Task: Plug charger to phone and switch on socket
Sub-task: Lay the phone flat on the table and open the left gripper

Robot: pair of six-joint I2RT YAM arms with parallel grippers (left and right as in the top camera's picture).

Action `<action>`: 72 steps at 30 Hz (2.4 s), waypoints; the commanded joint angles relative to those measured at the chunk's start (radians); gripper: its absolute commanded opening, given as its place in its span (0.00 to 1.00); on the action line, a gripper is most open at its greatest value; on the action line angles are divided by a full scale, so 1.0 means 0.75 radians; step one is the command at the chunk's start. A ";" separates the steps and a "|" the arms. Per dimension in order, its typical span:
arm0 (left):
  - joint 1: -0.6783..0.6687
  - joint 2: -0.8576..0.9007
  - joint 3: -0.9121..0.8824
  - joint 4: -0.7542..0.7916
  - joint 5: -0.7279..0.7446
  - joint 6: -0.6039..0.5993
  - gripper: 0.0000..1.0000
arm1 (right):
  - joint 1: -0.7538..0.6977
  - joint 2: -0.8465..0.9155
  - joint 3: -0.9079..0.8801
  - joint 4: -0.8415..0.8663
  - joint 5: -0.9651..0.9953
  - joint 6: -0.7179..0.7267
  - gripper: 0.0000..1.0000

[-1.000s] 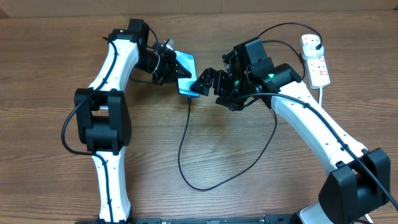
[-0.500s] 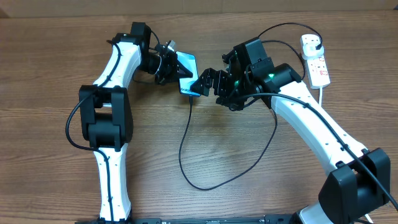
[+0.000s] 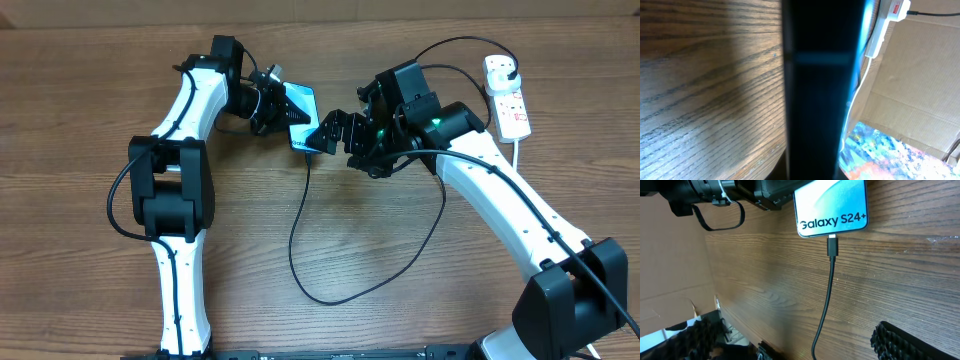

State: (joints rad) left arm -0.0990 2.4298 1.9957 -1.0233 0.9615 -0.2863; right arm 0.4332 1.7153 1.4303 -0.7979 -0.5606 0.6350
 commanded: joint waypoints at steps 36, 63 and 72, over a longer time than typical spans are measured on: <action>-0.027 0.089 0.003 0.005 -0.273 -0.040 0.09 | -0.004 0.006 0.011 -0.002 0.015 -0.012 1.00; -0.015 0.089 0.004 -0.076 -0.633 -0.043 0.50 | -0.004 0.006 0.011 -0.032 0.095 -0.021 1.00; 0.085 0.084 0.016 -0.146 -0.633 -0.036 0.50 | -0.004 0.006 0.011 -0.032 0.124 -0.021 1.00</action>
State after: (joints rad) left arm -0.0887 2.4645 2.0186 -1.1164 0.6147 -0.3157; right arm 0.4335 1.7153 1.4303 -0.8238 -0.4896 0.6281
